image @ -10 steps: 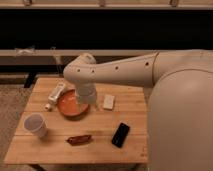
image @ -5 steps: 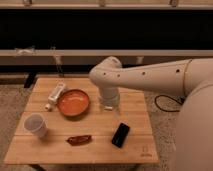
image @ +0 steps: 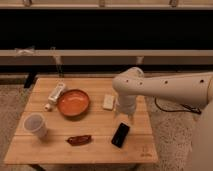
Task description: Place the eraser in the ceramic cup
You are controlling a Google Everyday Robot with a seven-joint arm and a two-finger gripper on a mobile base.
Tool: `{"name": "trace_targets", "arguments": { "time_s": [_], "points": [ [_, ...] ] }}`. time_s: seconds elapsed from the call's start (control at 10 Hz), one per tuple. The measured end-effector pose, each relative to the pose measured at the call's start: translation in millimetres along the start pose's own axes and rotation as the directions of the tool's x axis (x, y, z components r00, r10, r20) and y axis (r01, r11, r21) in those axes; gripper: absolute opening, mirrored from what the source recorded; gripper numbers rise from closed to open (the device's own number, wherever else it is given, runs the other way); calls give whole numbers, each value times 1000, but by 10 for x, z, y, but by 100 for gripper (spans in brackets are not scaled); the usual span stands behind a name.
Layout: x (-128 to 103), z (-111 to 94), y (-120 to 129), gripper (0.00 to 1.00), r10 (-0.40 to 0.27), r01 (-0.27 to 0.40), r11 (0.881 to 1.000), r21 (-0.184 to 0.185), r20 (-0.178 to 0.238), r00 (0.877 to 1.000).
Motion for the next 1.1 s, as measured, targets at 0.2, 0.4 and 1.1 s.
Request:
{"name": "trace_targets", "arguments": {
  "time_s": [0.2,0.4,1.1],
  "points": [
    [0,249,-2,65,2,-3,1000,-26,-32,999],
    [-2,497,-25,65,9,-12,999,-34,-67,998],
    [9,804,-208,65,68,-74,996,-50,-123,990]
  ]
}}
